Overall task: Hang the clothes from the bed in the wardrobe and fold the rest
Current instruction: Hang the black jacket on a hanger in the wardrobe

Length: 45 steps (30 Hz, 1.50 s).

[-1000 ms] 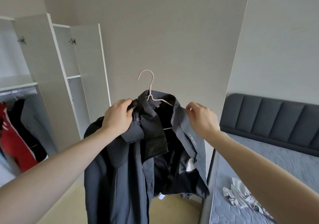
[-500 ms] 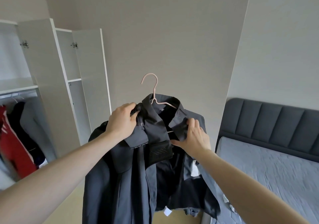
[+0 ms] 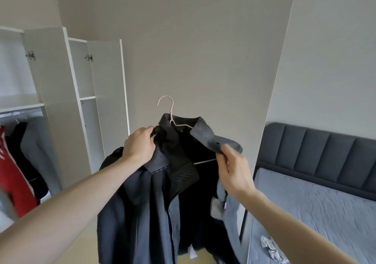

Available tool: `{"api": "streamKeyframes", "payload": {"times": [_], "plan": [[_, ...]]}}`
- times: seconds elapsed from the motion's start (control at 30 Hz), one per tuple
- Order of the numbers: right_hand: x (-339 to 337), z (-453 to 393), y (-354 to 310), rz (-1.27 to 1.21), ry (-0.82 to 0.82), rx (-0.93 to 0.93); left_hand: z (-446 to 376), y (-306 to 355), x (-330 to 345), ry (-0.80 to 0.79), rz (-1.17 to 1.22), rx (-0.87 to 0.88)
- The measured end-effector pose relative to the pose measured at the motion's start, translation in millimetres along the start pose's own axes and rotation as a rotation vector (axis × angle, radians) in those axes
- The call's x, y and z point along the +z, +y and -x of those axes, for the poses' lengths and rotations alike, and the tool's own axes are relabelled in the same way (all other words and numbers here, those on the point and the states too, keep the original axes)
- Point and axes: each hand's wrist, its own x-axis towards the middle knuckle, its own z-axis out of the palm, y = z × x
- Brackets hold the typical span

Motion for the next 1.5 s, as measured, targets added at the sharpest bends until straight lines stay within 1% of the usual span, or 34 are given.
{"api": "streamKeyframes", "payload": {"times": [0.1,0.17,0.27,0.4,0.47,0.5,0.53,0.57,0.63,0.67,0.7,0.77,0.83,0.87,0.93,0.97,1.03,1.1,1.27,1.37,1.43,1.5], "plan": [[10.5,23.7,-18.1,0.009,-0.127,-0.141,-4.6,4.0,2.0,-0.03,0.0,0.015],[25.1,38.3,-29.3,0.008,-0.206,-0.161,-4.9,11.9,2.2,-0.049,0.003,0.022],[50.1,55.1,-37.3,0.008,-0.352,-0.088,2.8,27.2,3.9,-0.115,0.034,0.069],[50.5,56.2,-21.8,0.217,-0.651,0.052,21.1,29.1,7.5,-0.096,0.071,0.164],[34.5,54.1,-16.8,0.321,-0.714,0.069,25.5,20.0,5.8,-0.081,0.078,0.186],[26.2,51.0,-15.4,0.334,-0.692,0.072,25.5,13.3,3.9,-0.068,0.08,0.189],[17.0,46.5,-14.9,0.326,-0.626,0.073,23.9,6.8,1.9,-0.048,0.085,0.194],[7.6,39.4,-13.8,0.311,-0.517,0.077,21.7,0.1,-0.8,-0.026,0.091,0.198],[-9.3,18.1,-2.1,0.23,-0.241,0.106,17.9,-10.7,-7.5,0.005,0.109,0.209],[-15.9,4.9,5.0,0.193,-0.181,0.138,16.0,-15.3,-11.0,0.019,0.121,0.216],[-19.9,-8.1,10.7,0.192,-0.198,0.165,14.1,-19.1,-14.1,0.032,0.13,0.226],[-17.9,-29.7,21.5,0.253,-0.353,0.203,12.2,-21.6,-18.7,0.044,0.16,0.249],[-2.6,-41.3,19.4,0.206,-0.471,0.254,10.3,-28.1,-22.7,0.048,0.18,0.25],[4.8,-44.5,17.1,0.19,-0.492,0.251,10.3,-32.3,-24.5,0.053,0.192,0.239],[15.3,-45.9,16.8,0.116,-0.508,0.248,10.3,-40.5,-26.5,0.05,0.199,0.203],[31.2,-48.8,11.6,0.059,-0.52,0.224,11.3,-55.1,-33.8,0.039,0.168,0.163],[43.6,-43.7,9.2,-0.028,-0.573,0.257,12.5,-65.8,-33.3,-0.03,0.141,0.104],[76.6,-41.2,-3.6,-0.105,-0.609,0.304,17.4,-89.9,-39.0,-0.115,0.062,0.045],[159.2,-30.7,-35.5,-0.303,-0.662,0.412,32.4,-156.8,-41.1,-0.218,-0.047,-0.134],[199.1,-28.5,-55.6,-0.356,-0.678,0.452,38.4,-195.7,-49.6,-0.262,-0.084,-0.207],[226.1,-32.5,-72.6,-0.398,-0.676,0.468,38.3,-223.1,-60.9,-0.274,-0.063,-0.258],[245.9,-36.2,-86.4,-0.427,-0.663,0.488,39.2,-243.1,-72.1,-0.262,0.036,-0.306]]}}
